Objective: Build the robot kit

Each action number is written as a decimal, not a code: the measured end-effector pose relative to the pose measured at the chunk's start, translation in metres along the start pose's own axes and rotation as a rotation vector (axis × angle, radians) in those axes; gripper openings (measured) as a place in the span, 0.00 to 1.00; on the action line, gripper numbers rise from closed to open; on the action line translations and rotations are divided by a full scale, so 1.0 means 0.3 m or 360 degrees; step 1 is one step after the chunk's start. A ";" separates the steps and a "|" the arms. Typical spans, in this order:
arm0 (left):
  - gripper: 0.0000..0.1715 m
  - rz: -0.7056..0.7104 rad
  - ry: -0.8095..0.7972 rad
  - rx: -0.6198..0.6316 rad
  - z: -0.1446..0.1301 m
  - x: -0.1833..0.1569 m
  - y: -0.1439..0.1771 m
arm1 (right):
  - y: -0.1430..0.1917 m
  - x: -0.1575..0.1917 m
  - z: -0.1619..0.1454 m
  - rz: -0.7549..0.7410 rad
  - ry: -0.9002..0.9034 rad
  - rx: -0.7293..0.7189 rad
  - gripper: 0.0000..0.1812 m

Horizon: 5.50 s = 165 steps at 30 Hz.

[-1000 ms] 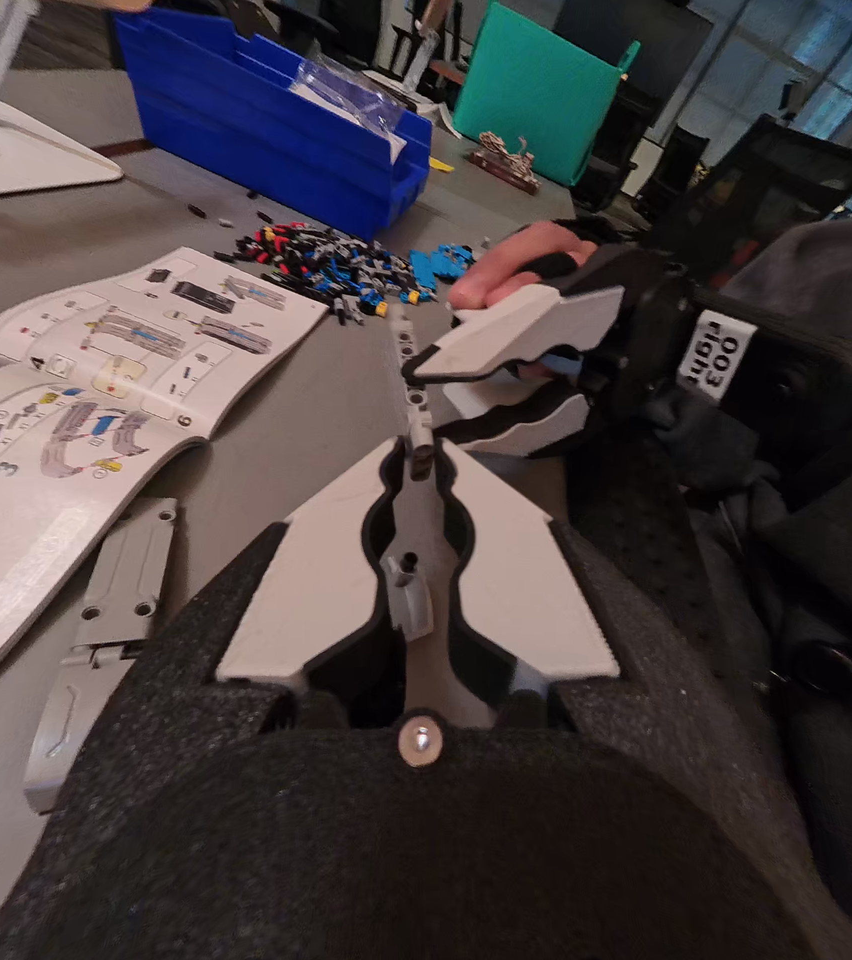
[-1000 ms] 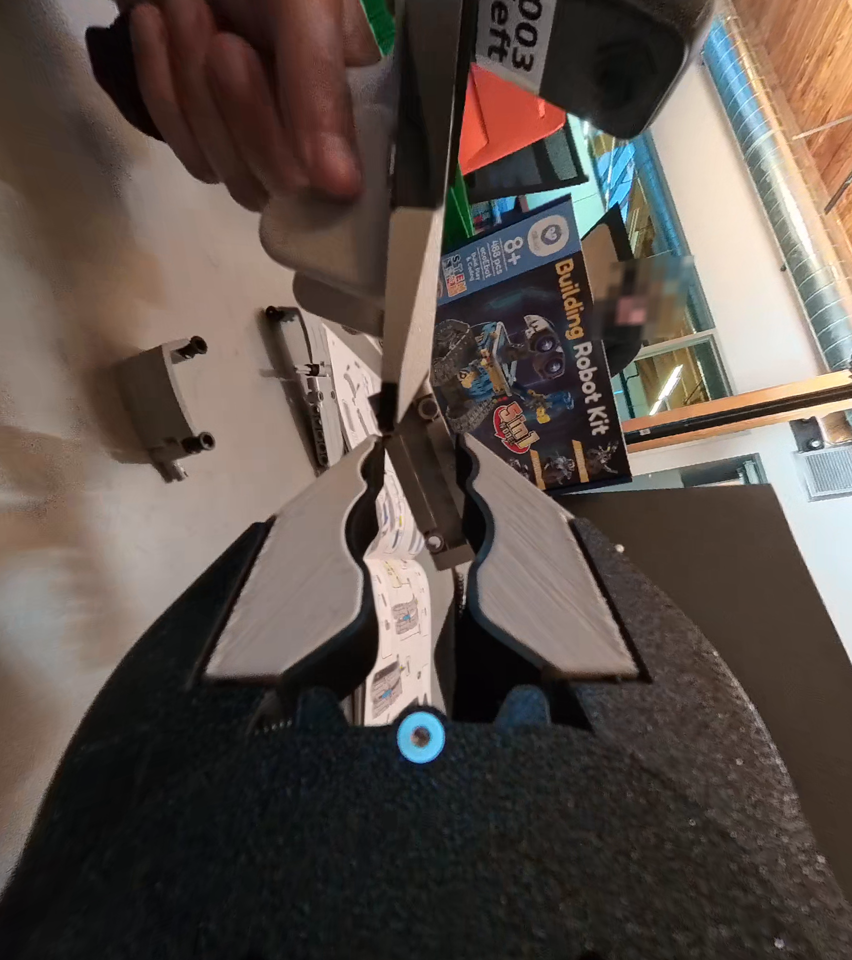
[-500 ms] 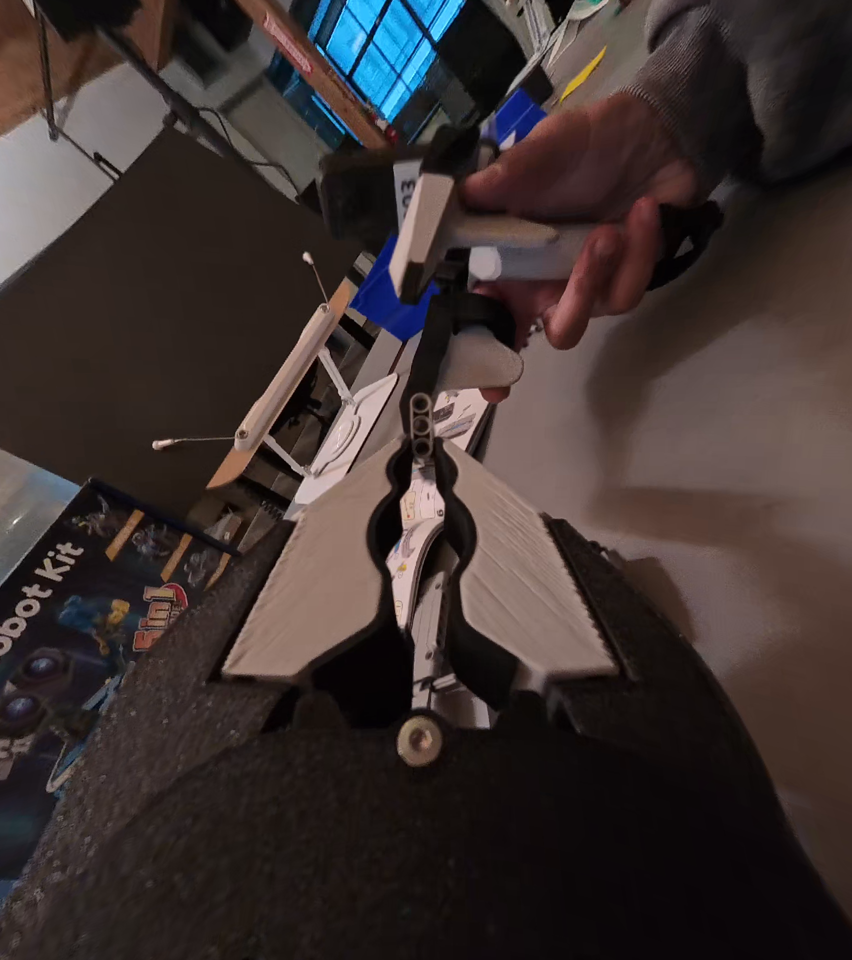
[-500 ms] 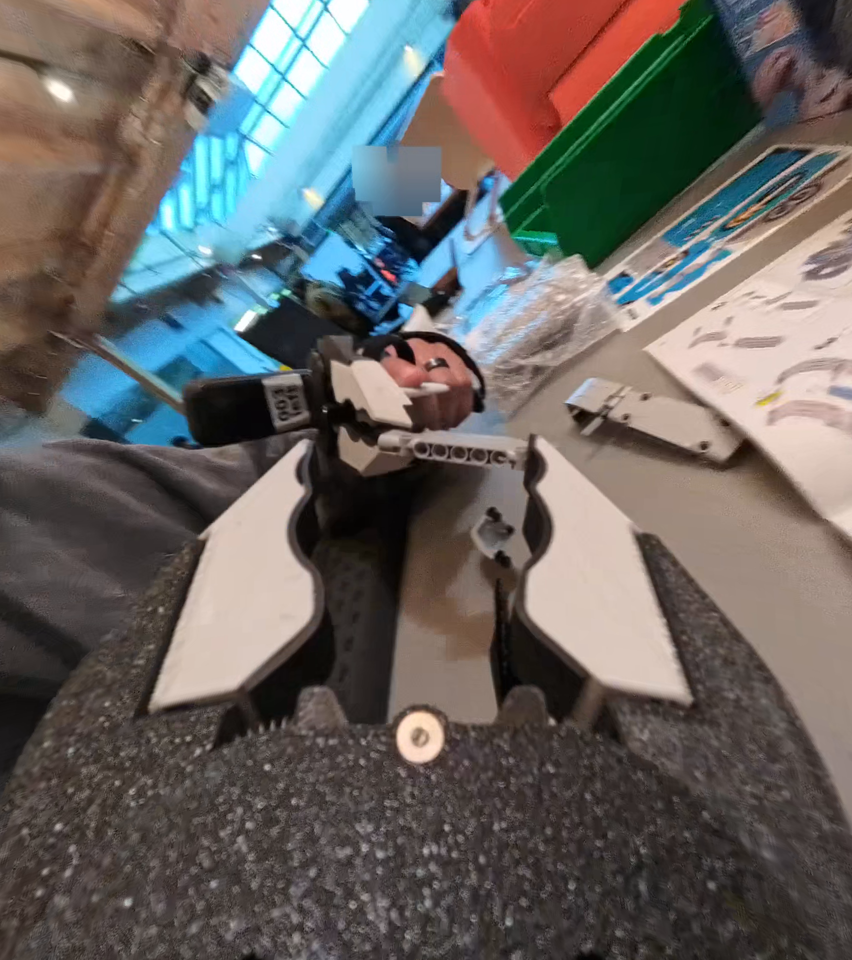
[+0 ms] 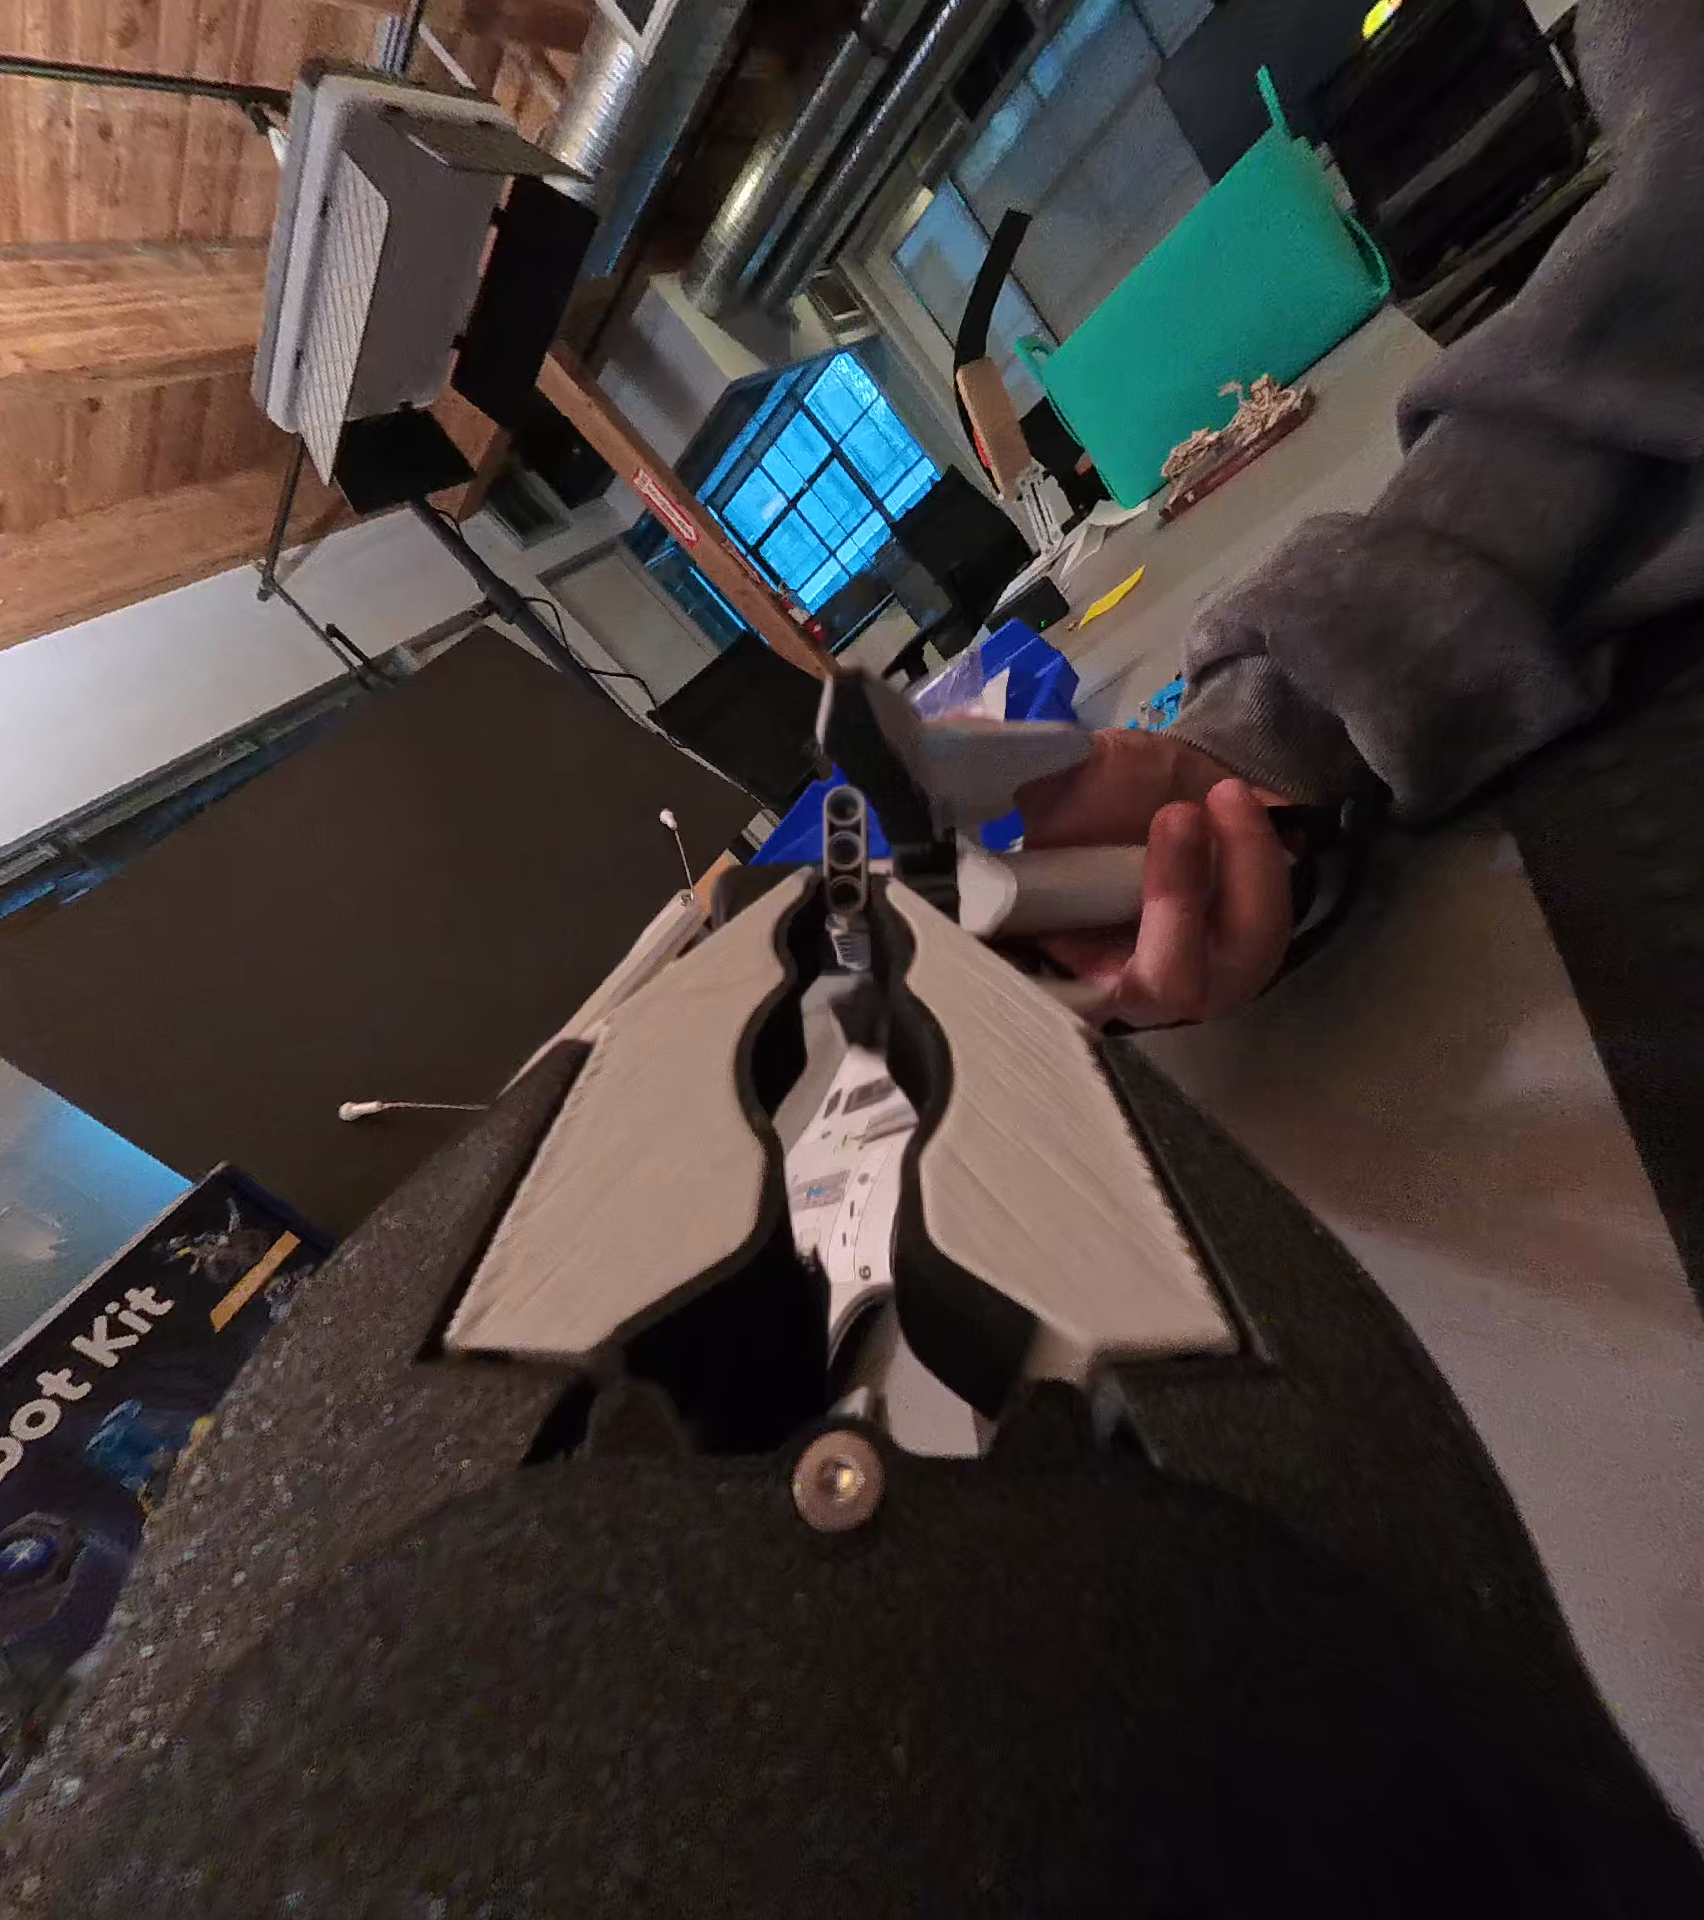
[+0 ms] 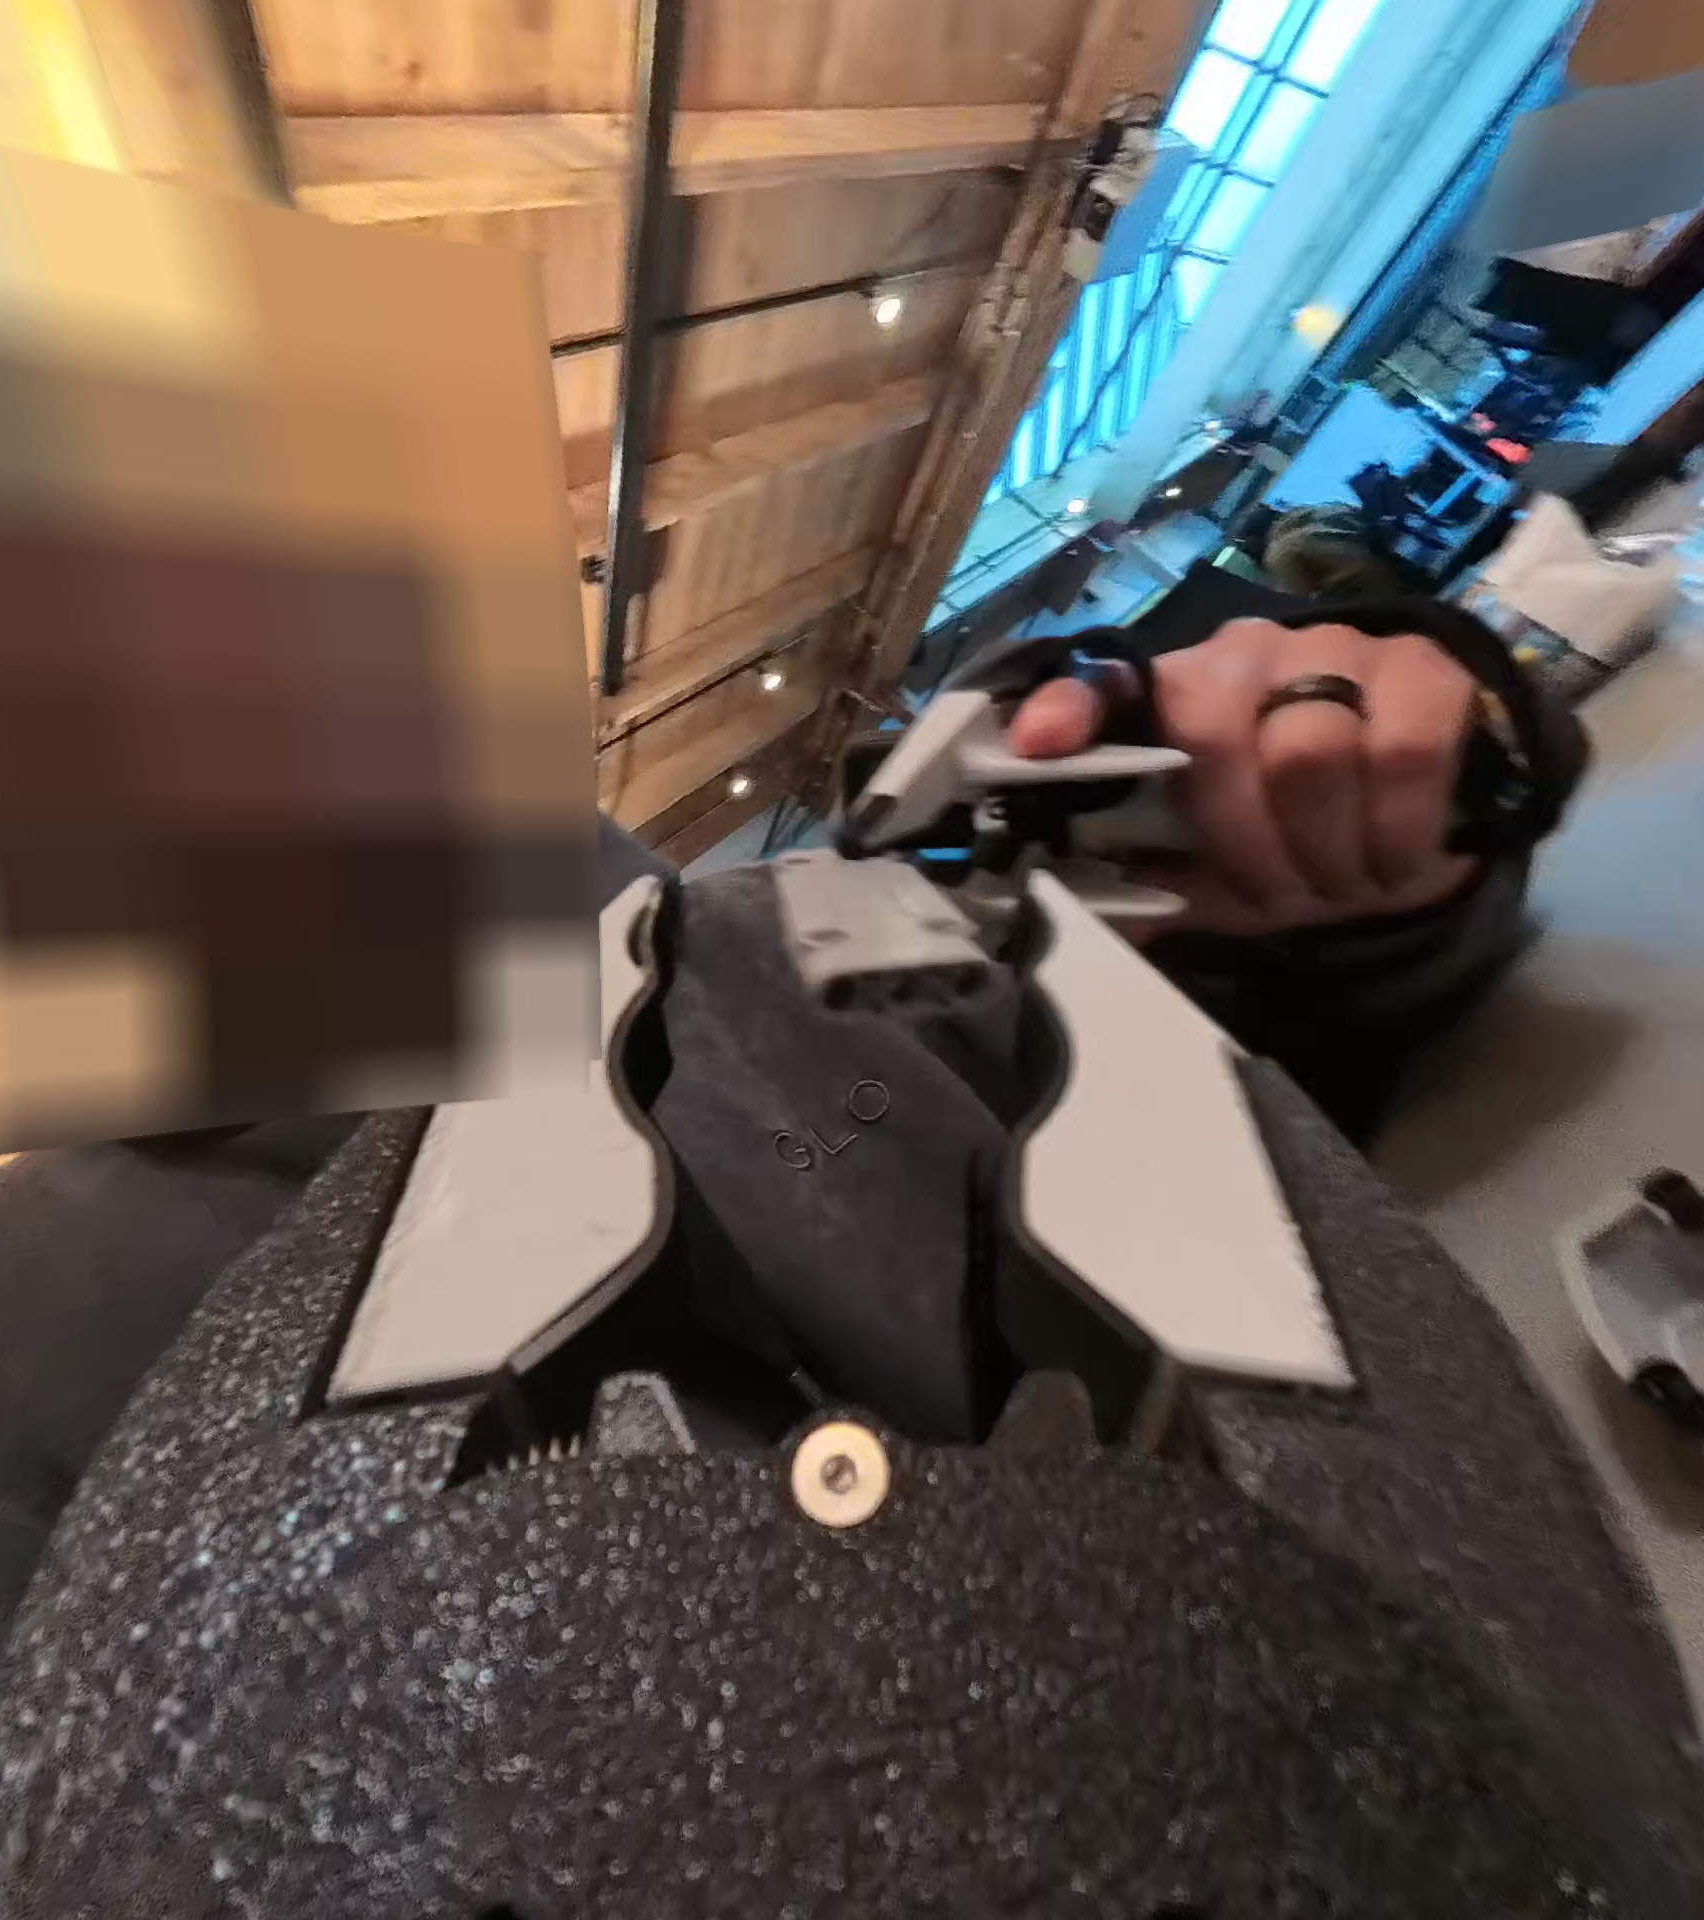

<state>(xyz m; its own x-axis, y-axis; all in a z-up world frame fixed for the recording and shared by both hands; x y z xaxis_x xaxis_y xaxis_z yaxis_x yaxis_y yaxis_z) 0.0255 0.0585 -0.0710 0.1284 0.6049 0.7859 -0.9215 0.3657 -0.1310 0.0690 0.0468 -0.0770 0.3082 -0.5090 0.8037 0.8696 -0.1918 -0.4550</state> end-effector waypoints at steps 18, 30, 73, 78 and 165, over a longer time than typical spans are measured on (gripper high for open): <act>0.06 -0.0133 0.0092 0.0244 -0.097 -0.047 -0.021 | 0.042 -0.065 0.006 -0.0377 0.0226 0.0021 0.14; 0.20 -0.0944 0.1045 0.0741 -0.258 -0.199 0.061 | 0.287 -0.033 0.059 -0.1393 0.1531 0.0242 0.14; 0.00 -0.1412 0.2516 -0.0196 -0.115 -0.128 0.053 | 0.077 -0.064 -0.073 -0.0888 0.1726 0.0568 0.14; 0.00 -0.1416 0.2528 -0.0129 -0.122 -0.142 0.047 | 0.074 -0.070 -0.079 -0.0889 0.1733 0.0596 0.14; 0.00 -0.1140 0.2345 -0.0578 -0.060 -0.030 0.060 | -0.011 -0.058 -0.081 -0.0649 0.1308 0.0383 0.14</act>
<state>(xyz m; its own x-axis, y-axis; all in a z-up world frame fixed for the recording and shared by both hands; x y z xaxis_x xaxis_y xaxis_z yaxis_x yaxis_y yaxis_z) 0.0143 0.0723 -0.0913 0.8603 0.2797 -0.4262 -0.4294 0.8482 -0.3102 0.0514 0.0358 -0.0988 -0.3251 -0.8899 0.3199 0.9348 -0.3536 -0.0338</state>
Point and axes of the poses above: each gripper's, where its closed fingertips meet, y back along the fingers, z out of its top, x = y × z across the jaws, the point moved 3 cm from there along y, back along the fingers, and after that the axes turned 10 degrees about -y, right-handed, at the moved point
